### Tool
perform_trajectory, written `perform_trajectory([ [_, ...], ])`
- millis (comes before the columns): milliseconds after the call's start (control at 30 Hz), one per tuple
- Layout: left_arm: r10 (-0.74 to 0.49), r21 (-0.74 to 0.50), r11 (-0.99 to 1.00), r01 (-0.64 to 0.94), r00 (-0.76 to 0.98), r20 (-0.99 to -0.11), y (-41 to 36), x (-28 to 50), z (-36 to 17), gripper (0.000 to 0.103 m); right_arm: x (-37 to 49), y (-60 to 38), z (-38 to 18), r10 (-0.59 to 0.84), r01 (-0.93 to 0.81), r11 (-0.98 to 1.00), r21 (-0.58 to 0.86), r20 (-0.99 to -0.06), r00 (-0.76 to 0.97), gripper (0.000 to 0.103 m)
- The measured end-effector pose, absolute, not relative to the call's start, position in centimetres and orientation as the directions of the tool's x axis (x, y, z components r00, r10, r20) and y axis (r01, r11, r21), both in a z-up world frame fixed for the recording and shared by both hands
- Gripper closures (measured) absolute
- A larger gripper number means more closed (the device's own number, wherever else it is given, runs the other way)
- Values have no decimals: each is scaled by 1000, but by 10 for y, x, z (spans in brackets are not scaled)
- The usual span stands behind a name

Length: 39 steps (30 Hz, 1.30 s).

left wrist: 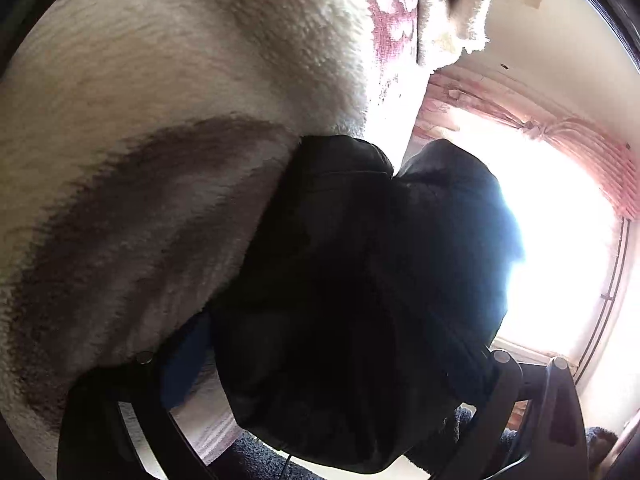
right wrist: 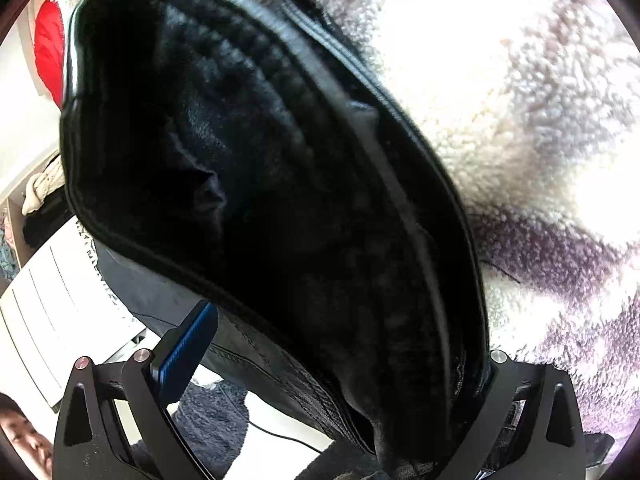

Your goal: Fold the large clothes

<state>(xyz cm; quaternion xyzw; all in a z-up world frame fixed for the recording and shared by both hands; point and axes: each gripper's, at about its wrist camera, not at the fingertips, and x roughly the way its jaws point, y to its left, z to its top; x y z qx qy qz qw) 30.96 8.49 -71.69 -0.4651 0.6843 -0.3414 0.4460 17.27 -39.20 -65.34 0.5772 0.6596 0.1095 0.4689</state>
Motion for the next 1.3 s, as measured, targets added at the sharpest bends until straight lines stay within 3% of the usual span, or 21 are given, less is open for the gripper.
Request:
perform_trajectory([
  [133, -939, -880, 339, -331, -168, -299, 89, 307, -717, 0, 175, -404, -612, 756, 638, 411, 652, -634, 161, 0],
  [233, -940, -882, 339, -327, -165, -300, 87, 308, -715, 0, 179, -406, -523, 534, 567, 591, 574, -805, 259, 1],
  [333, -939, -882, 341, -325, -161, -304, 87, 307, -713, 0, 208, -359, -463, 568, 439, 620, 650, -758, 320, 6],
  [367, -939, -883, 341, -323, -159, -304, 87, 307, -713, 0, 226, -329, -457, 613, 413, 620, 668, -740, 276, 19],
  [400, -939, -884, 341, -321, -158, -305, 87, 306, -713, 0, 240, -304, -458, 654, 392, 616, 684, -721, 231, 41],
  [467, -938, -883, 344, -321, -153, -310, 87, 306, -713, 0, 277, -246, -468, 688, 336, 650, 682, -716, 124, 57],
  [500, -932, -873, 361, -326, -147, -331, 89, 306, -714, 0, 292, -220, -476, 662, 299, 699, 650, -746, 72, 58],
  [567, -934, -855, 357, -375, -120, -337, 102, 305, -724, 10, 307, -181, -495, 590, 269, 779, 566, -807, -12, 58],
  [833, -905, -840, 426, -336, -134, -405, 107, 302, -727, 22, 303, -177, -566, 543, 302, 825, 477, -817, -193, 65],
  [900, -908, -846, 418, -331, -129, -399, 108, 301, -727, 22, 307, -167, -571, 499, 278, 855, 438, -841, -209, 65],
  [1033, -931, -880, 364, -306, -119, -344, 112, 299, -723, 23, 300, -186, -568, 556, 322, 814, 484, -808, -193, 67],
  [1067, -938, -891, 347, -293, -117, -327, 115, 297, -722, 23, 296, -200, -572, 574, 338, 799, 497, -798, -185, 72],
  [1133, -945, -904, 326, -276, -111, -307, 115, 293, -719, 23, 293, -216, -579, 608, 408, 759, 508, -777, -163, 96],
  [1167, -945, -909, 325, -262, -112, -306, 115, 292, -718, 23, 290, -225, -584, 631, 452, 730, 513, -760, -157, 100],
  [1233, -946, -909, 325, -260, -106, -308, 116, 292, -718, 23, 287, -234, -593, 680, 515, 671, 534, -720, -140, 101],
  [1300, -948, -913, 319, -255, -93, -305, 118, 289, -716, 23, 293, -228, -592, 651, 479, 710, 517, -741, -165, 101],
])
